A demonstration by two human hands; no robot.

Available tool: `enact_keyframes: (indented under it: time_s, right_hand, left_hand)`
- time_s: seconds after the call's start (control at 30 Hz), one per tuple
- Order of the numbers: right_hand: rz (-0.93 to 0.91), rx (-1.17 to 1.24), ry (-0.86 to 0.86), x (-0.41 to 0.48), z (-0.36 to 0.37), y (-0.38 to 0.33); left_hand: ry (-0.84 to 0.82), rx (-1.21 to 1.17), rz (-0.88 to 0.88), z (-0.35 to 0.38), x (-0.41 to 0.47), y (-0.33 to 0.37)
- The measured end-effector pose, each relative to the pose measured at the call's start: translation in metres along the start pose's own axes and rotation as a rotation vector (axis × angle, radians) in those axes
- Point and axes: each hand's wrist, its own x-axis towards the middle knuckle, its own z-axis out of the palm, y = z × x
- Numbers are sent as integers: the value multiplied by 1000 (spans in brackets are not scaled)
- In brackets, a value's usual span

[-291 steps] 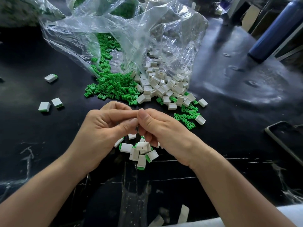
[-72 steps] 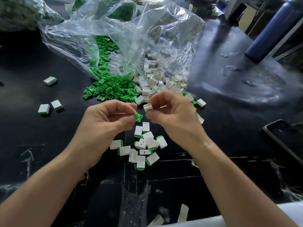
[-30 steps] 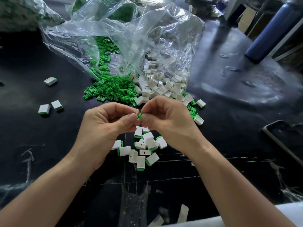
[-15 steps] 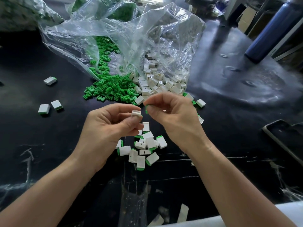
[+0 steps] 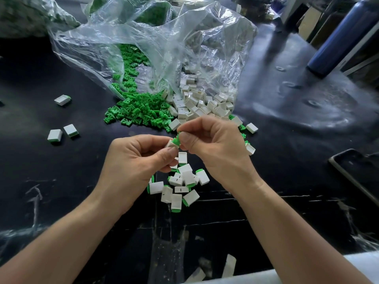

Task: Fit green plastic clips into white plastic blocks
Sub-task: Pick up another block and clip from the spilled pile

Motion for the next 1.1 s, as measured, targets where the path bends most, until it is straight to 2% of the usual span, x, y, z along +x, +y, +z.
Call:
enact_keyframes:
  time_s: [0.43,0.6,1.0,1.1]
  right_hand:
    - [2,-59,-7,-3,8,4]
    - [-62,-65,20,-5,11,3]
    - [-101,-186,23,-6,11,4]
    - [-61,-139,11,-7,11,2]
  left_hand:
    - [16,-10,-2,4,-3,-6]
    - [40,-51,38,4,-4,-2]
    - [28,-184,-81,-1,0,-3]
    - [25,-221,-93,-2,0,-2]
